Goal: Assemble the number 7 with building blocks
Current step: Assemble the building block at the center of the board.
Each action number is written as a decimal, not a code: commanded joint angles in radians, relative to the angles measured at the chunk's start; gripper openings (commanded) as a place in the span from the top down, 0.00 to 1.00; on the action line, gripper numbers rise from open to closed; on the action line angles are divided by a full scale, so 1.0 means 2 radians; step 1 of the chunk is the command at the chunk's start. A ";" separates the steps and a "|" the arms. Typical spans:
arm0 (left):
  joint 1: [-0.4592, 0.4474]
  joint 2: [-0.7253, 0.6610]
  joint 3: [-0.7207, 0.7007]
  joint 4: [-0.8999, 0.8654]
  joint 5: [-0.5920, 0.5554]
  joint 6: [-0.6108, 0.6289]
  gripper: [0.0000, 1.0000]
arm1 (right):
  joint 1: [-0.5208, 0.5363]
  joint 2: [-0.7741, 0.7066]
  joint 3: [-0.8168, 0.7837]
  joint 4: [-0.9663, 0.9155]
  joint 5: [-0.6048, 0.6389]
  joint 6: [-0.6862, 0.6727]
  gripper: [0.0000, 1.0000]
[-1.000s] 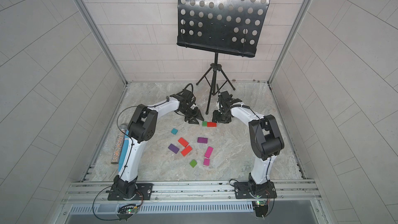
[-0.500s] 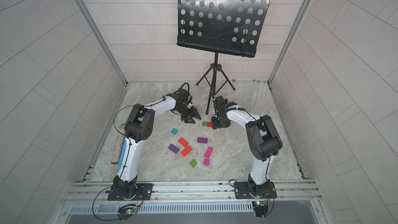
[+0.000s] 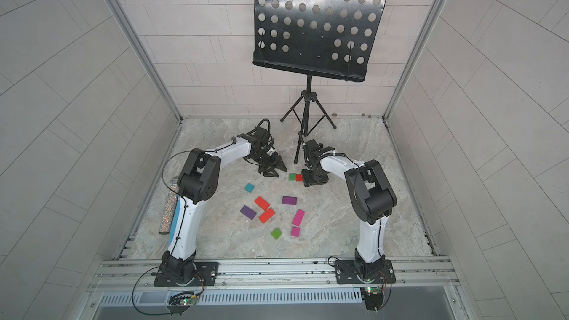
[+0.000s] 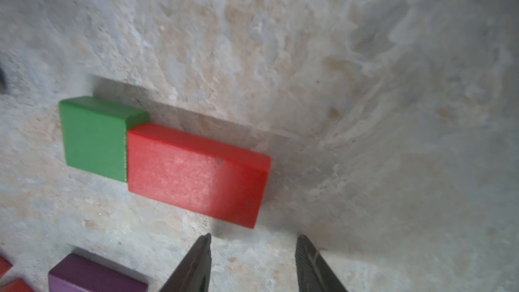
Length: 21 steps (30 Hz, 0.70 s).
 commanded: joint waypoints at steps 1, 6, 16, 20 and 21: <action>0.003 -0.017 -0.007 -0.003 -0.006 0.004 0.43 | 0.004 0.011 0.010 -0.002 0.016 0.012 0.48; 0.003 -0.016 -0.007 -0.003 -0.004 0.002 0.43 | 0.004 0.021 0.016 0.001 0.019 0.025 0.48; 0.004 -0.013 -0.008 0.000 -0.001 0.001 0.43 | 0.004 0.037 0.032 -0.004 0.021 0.027 0.49; 0.005 -0.013 -0.008 0.001 0.001 0.000 0.43 | 0.006 0.038 0.034 -0.005 0.017 0.026 0.49; 0.005 -0.013 -0.008 0.002 0.001 0.000 0.43 | 0.006 0.037 0.033 -0.006 0.016 0.026 0.49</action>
